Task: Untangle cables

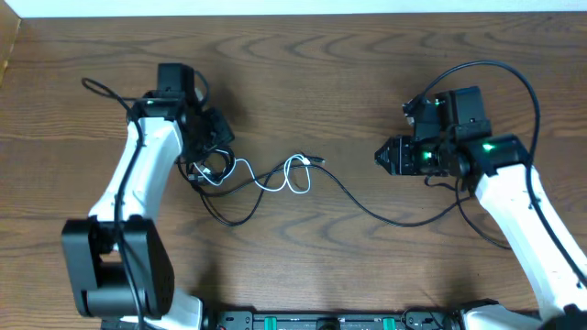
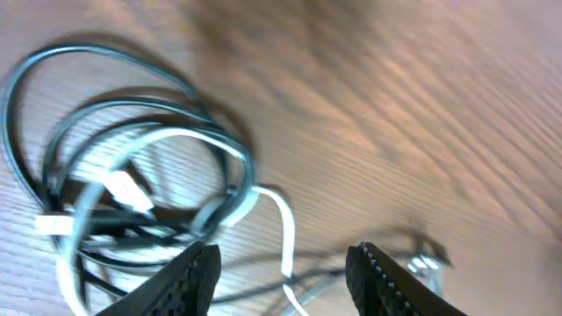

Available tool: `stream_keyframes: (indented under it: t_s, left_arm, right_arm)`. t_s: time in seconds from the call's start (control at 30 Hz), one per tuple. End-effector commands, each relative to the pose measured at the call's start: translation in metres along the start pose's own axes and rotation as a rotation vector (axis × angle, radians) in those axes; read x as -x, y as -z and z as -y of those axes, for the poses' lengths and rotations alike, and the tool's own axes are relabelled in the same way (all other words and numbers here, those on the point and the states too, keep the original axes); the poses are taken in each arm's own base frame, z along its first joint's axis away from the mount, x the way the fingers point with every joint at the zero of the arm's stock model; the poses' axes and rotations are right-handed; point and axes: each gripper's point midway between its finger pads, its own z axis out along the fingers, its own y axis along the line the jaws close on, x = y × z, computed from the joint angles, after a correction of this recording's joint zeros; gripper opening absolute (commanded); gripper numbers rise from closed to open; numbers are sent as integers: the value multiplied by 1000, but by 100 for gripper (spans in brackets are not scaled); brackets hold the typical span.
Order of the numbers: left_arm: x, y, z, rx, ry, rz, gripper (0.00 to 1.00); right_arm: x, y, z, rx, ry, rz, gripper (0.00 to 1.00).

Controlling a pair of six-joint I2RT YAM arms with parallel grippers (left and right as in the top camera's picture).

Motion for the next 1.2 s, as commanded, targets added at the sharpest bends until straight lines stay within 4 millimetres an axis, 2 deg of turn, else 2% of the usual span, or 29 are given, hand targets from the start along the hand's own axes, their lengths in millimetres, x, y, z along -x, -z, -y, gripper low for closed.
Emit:
stream_keyframes:
  t_s: [0.0,0.07,0.13,0.23,0.3,0.33,0.43,0.57,0.77,0.97,1.07,1.17]
  left_arm:
    - [-27,-9,26,-6,-126,-63,52]
    - [-48,-16,46,-12,-201,-98,52]
    - [-70,-21,66,-19,-277,-125,52]
    - [-85,-24,78,-16,-332,-137,52]
    - [-84,-27,73,62,-367,-91,52]
    - [-82,-27,71,83,-373,-77,52]
    - [-84,-31,71,87,-379,-79,52]
    - [-92,-52,58,122,-384,-125,51]
    - [-92,-71,67,60,-550,-142,50]
    - [-95,-90,63,67,-546,-167,50]
    - [-94,-90,63,67,-547,-167,49]
    - [-90,-76,71,52,-561,-144,50]
  right_arm:
    - [-6,-18,-3,5,-182,-55,46]
    - [-11,-34,-7,0,-238,-93,45]
    - [-18,-52,-10,-11,-333,-134,40]
    - [-26,-74,-16,-32,-488,-177,42]
    - [-34,-98,-24,-54,-661,-207,54]
    - [-35,-102,-25,-58,-692,-213,58]
    - [-40,-122,-35,-62,-808,-223,58]
    - [-46,-143,-46,-77,-945,-225,58]
    - [-57,-160,-41,-198,-1132,-133,57]
    - [-45,-161,-24,-265,-1182,44,56]
    - [-43,-161,-21,-275,-1179,65,56]
    - [-39,-160,-15,-291,-1174,101,56]
